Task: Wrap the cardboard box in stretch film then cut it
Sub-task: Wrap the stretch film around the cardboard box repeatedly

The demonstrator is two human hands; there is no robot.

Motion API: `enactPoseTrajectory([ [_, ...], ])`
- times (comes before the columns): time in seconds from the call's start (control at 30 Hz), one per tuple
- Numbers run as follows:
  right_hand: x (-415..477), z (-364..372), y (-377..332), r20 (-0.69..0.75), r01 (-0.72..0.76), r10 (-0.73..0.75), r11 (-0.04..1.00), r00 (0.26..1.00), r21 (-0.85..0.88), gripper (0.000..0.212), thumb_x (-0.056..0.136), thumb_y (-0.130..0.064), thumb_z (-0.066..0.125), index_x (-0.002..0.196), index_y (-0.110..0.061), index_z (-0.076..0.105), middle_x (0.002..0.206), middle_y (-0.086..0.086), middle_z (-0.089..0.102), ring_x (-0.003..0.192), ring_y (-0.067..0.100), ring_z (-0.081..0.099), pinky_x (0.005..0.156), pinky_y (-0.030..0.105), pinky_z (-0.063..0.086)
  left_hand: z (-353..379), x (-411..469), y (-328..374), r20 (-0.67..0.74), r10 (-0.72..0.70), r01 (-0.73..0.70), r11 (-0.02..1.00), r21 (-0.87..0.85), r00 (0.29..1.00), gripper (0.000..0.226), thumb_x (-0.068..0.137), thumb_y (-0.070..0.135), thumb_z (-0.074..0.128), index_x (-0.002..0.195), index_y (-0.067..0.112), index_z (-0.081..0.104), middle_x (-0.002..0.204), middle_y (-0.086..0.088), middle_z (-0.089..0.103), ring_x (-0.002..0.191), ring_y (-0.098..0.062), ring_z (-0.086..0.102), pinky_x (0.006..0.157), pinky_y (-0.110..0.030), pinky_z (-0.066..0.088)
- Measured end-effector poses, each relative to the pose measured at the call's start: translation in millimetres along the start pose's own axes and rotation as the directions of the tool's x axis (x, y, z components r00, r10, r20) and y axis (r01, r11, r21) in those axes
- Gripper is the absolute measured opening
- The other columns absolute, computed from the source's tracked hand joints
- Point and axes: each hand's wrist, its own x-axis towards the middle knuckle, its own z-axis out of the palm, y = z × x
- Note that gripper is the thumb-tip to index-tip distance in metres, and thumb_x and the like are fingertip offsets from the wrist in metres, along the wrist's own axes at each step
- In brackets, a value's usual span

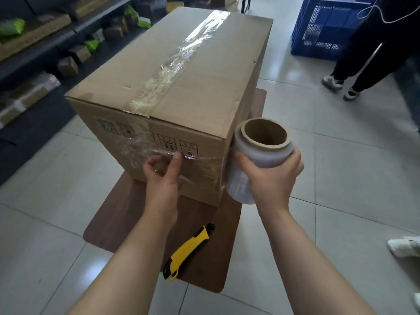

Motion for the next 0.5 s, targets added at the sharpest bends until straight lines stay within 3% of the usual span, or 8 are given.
enactPoseTrajectory([
  [0.13, 3, -14, 2, 0.123, -0.006, -0.008, 0.994, 0.992, 0.111, 0.088, 0.068, -0.018, 0.086, 0.140, -0.014, 0.035, 0.131, -0.001, 0.053, 0.120, 0.014, 0.055, 0.096, 0.032, 0.054, 0, -1, -2, 0.018, -0.007, 0.008, 1.000, -0.023, 1.000, 0.027, 0.087, 0.033, 0.067, 0.102, 0.034, 0.045, 0.110, -0.001, 0.059, 0.096, -0.014, 0.059, 0.065, -0.030, 0.048],
  [0.2, 7, -18, 3, 0.158, 0.001, -0.014, 0.996, 0.987, 0.087, 0.092, 0.065, -0.022, 0.088, 0.141, -0.015, 0.036, 0.131, -0.001, 0.053, 0.121, 0.016, 0.055, 0.094, 0.030, 0.054, 0, 0, -2, 0.026, -0.017, 0.018, 1.000, -0.024, 1.000, 0.027, 0.088, 0.031, 0.066, 0.103, 0.033, 0.044, 0.112, -0.001, 0.058, 0.097, -0.014, 0.059, 0.069, -0.033, 0.049],
  [0.33, 11, -19, 3, 0.172, 0.062, -0.055, 0.997, 0.984, -0.035, 0.103, 0.050, -0.048, 0.090, 0.137, -0.023, 0.040, 0.130, -0.004, 0.046, 0.121, 0.013, 0.051, 0.097, 0.037, 0.053, 1, -1, -2, 0.037, -0.015, 0.016, 0.999, -0.049, 0.999, 0.024, 0.089, 0.029, 0.064, 0.102, 0.033, 0.044, 0.111, -0.001, 0.059, 0.099, -0.014, 0.060, 0.075, -0.037, 0.049],
  [0.5, 15, -22, -2, 0.170, 0.112, -0.110, 0.994, 0.979, -0.003, 0.084, 0.056, -0.035, 0.093, 0.127, -0.020, 0.051, 0.119, -0.006, 0.060, 0.109, 0.007, 0.059, 0.089, 0.027, 0.055, 1, -2, 0, 0.026, -0.043, 0.043, 0.999, -0.027, 0.999, 0.026, 0.090, 0.032, 0.063, 0.106, 0.031, 0.042, 0.113, 0.002, 0.058, 0.096, -0.010, 0.059, 0.078, -0.040, 0.049],
])
